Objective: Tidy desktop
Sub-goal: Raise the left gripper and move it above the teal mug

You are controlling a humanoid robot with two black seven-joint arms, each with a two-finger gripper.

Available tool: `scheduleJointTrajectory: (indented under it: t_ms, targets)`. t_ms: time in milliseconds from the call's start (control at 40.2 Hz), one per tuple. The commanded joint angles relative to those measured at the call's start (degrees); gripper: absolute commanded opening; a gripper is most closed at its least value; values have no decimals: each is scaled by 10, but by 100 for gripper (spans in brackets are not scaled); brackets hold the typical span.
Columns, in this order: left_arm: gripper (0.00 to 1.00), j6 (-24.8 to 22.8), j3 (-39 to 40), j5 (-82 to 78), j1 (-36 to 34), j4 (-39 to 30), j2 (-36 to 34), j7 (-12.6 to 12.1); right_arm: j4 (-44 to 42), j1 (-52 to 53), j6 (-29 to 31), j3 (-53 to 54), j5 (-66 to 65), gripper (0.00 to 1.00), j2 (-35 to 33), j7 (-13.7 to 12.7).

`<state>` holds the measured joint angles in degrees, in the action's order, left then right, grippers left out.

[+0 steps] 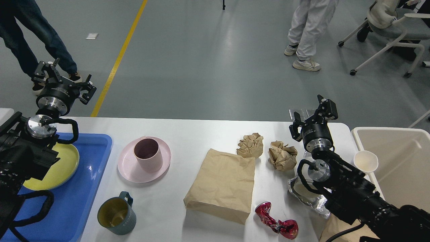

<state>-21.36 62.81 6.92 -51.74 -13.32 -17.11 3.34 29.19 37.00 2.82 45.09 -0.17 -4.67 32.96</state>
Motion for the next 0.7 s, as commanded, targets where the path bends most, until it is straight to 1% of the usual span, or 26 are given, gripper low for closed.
scheduleJointTrajectory:
  t_ms: [0,25,174,373,423,473,523,572,672]
  targets:
    - [96,0,-1,-2,1,0,1,0,1,0,0,0,0,100,0,0]
    - [96,-1,-1,-4,7,-1,5,5,0,0,0,0,0,100,0,0]
    - [96,-1,-28,-12,-3,-1,22,5,0,0,0,0,0,100,0,0]
    - [96,-1,-29,-13,-21,-1,8,-3,0,0,-1,0,0,100,0,0]
    - [96,-1,-29,-13,-27,-1,8,-8,0,0,0,0,0,100,0,0]
    - [96,-3,-31,-14,-34,-2,6,-32,0,0,-1,0,0,100,0,0]
    - [96,-3,-73,-15,-40,-18,-10,-78,0,0,0,0,0,100,0,0]
    - [96,-3,-115,-15,-48,-22,-25,-96,0,0,0,0,0,100,0,0]
    - [96,-2,-224,-14,-88,-21,-49,-119,0,0,-1,0,0,100,0,0]
